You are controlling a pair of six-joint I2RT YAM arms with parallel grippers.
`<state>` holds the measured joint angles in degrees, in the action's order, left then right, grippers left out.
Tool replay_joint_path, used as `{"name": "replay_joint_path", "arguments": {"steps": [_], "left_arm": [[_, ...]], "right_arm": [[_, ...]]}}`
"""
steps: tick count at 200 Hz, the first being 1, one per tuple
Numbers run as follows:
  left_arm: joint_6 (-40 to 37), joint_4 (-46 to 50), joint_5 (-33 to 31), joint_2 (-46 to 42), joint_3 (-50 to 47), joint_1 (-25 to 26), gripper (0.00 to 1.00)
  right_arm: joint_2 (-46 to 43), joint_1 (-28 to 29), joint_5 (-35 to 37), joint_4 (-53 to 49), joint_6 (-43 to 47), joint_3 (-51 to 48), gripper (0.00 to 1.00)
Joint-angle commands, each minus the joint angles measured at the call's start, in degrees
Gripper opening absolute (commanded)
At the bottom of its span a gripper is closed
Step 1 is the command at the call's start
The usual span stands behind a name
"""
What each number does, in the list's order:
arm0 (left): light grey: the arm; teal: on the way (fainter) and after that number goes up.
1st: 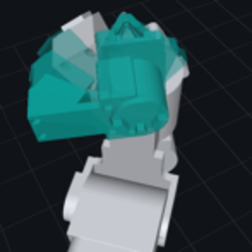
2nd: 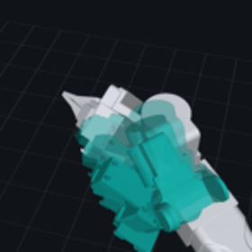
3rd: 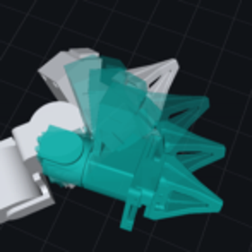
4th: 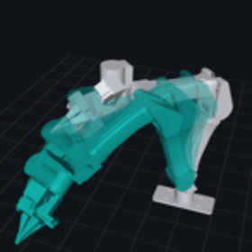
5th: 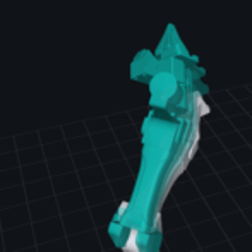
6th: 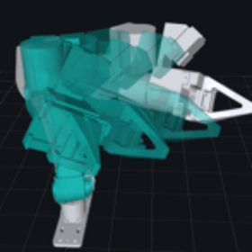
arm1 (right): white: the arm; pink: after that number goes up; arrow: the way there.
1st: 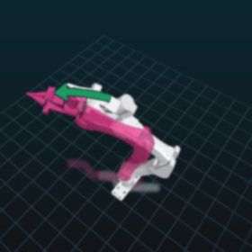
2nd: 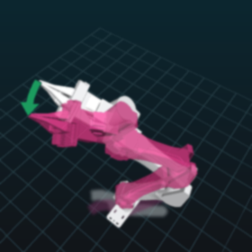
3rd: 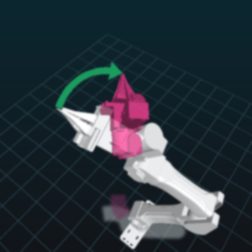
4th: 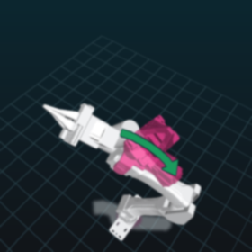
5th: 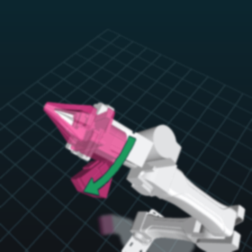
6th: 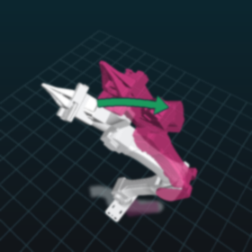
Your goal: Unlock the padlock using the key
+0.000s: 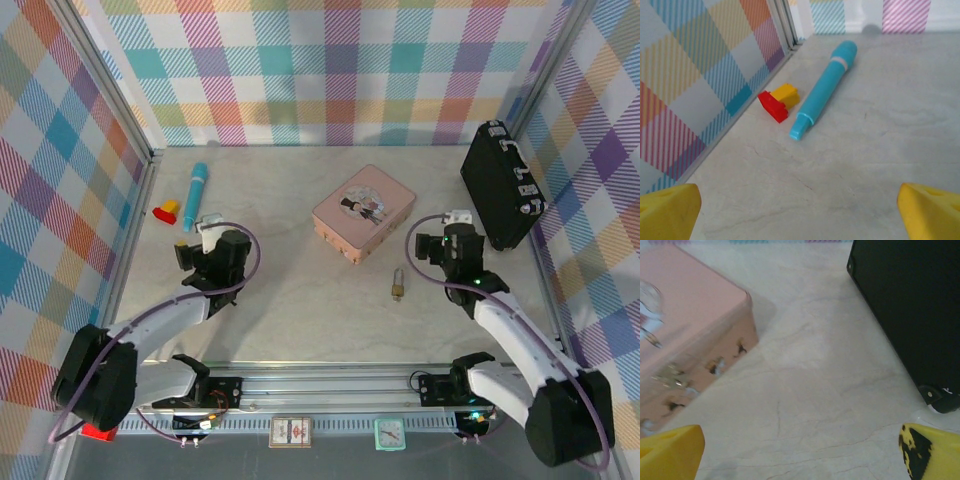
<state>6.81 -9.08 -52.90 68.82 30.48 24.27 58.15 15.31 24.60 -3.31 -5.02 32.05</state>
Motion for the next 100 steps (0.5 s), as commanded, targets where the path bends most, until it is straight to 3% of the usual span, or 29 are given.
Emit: {"name": "replay_joint_path", "arguments": {"steps": [1,56,69,78,100], "left_arm": [[-6.93,-16.55,11.81,3.78,-2.9,-4.32,1.0],[-15.89,-41.49,24.7,17.11,-8.61,-8.1,1.0],[-14.83,-45.75,25.01,18.81,-9.64,-9.39,1.0],[-13.07,-43.66,28.97,17.6,-9.97,-11.06,1.0],[-9.3,-49.12,36.28,20.87,-12.1,-16.18,1.0]], "right_arm": [[5.85,-0.44,0.2,15.16,6.37,-1.91,0.99],[16.13,-4.83,-11.16,35.87,8.71,-7.45,0.99],[18.01,-6.14,-14.4,38.94,8.71,-8.39,0.99],[19.38,-6.89,-16.59,42.31,9.04,-9.04,0.99],[22.62,-8.16,-20.32,46.35,10.12,-9.42,0.99]]}}
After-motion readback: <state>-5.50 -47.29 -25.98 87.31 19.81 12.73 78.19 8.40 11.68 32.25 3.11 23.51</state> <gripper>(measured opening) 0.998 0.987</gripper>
